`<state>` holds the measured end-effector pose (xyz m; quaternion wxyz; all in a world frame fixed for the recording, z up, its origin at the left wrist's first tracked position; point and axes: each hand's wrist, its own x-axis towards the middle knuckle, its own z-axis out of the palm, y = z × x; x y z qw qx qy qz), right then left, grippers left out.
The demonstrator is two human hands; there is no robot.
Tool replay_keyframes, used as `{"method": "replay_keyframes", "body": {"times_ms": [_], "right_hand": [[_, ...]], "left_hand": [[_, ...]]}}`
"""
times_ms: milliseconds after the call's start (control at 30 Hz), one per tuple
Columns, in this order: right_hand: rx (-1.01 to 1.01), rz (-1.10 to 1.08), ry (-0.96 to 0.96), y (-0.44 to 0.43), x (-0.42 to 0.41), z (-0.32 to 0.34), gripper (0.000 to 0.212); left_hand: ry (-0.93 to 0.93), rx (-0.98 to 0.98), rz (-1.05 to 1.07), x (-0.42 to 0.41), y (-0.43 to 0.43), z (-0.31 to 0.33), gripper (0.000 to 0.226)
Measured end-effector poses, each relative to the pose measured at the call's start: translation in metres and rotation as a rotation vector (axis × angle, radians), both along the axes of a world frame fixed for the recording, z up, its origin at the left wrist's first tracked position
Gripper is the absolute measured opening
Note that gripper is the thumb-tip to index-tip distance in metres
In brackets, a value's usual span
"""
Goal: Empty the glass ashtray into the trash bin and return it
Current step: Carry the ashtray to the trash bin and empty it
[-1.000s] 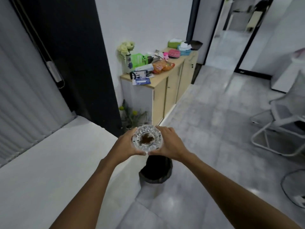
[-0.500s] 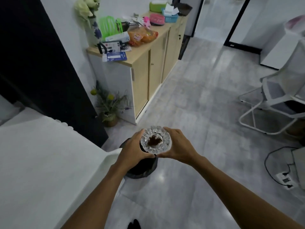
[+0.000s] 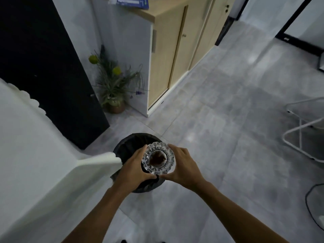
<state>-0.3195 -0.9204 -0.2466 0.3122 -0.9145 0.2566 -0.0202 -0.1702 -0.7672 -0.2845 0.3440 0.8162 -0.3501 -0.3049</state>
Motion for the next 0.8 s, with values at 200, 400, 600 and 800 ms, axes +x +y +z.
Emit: {"method": "replay_keyframes", "body": {"times_ms": [200, 400, 600, 800], "right_hand": [[0.022, 0.061, 0.052, -0.005, 0.009, -0.059, 0.103], [0.015, 0.104, 0.082, -0.01, 0.023, -0.1, 0.106], [0.083, 0.174, 0.11, -0.018, 0.032, -0.112, 0.104], [0.107, 0.21, 0.118, -0.028, 0.046, -0.094, 0.098]], "left_hand": [[0.015, 0.044, 0.061, -0.002, 0.002, -0.062, 0.121], [0.014, 0.083, 0.094, 0.006, 0.002, -0.103, 0.124], [0.124, 0.05, 0.089, 0.018, 0.01, -0.125, 0.121], [0.242, 0.035, 0.093, 0.033, 0.008, -0.111, 0.122]]}}
